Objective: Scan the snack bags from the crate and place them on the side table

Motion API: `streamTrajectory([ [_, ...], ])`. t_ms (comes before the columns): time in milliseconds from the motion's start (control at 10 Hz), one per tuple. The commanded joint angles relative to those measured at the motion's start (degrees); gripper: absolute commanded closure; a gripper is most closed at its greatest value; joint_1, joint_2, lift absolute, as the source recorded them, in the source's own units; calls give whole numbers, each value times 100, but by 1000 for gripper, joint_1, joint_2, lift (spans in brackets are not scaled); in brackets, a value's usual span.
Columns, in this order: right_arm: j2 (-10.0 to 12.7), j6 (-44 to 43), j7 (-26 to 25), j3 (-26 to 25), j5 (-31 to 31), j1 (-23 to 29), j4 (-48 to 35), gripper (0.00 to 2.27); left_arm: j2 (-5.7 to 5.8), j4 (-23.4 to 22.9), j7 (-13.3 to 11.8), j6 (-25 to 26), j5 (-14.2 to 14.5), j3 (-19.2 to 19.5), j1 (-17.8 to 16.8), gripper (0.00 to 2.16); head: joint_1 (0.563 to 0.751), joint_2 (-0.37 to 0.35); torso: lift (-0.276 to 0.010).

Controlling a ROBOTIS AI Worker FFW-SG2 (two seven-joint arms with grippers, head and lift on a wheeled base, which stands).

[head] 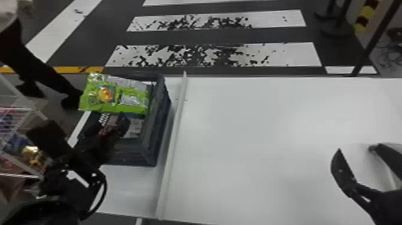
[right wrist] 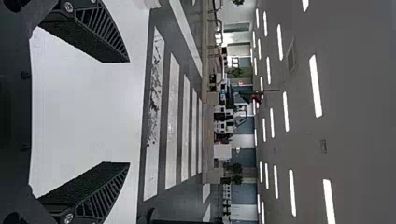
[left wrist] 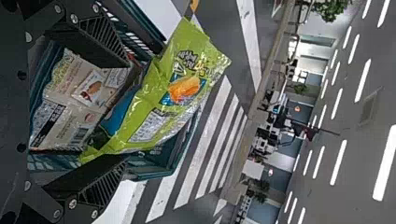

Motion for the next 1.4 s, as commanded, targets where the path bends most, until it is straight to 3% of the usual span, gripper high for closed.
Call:
streamTrajectory([
  [0,23,49,0,17,11,-13,-9,83,-15,110,119,404,261,164,-334,211,695,158,-95],
  [200,23,119,0,44,47,-13,-26,83,-15,329,462,615,419,304,-668,211,695,172,-95],
  [700,23,365,44,61,152,5,-193,83,-15,1041,1015,668,410,269,-1485,211,695,207,-95],
  [900,23,435,53,61,187,23,-228,83,-15,1402,1209,597,375,190,-1837,208,695,212,-95],
  [1000,23,435,53,70,187,23,-237,83,-15,1569,1174,597,340,146,-2004,228,695,210,-95],
  [1100,23,453,53,79,187,31,-246,83,-15,1569,1059,615,173,76,-2021,680,695,203,-95],
  [1200,23,453,53,70,187,31,-246,83,-15,1472,1015,668,76,67,-1942,1622,695,199,-95],
  [1300,23,453,53,70,187,23,-237,83,-15,1261,954,914,50,76,-1837,2067,695,192,-95],
])
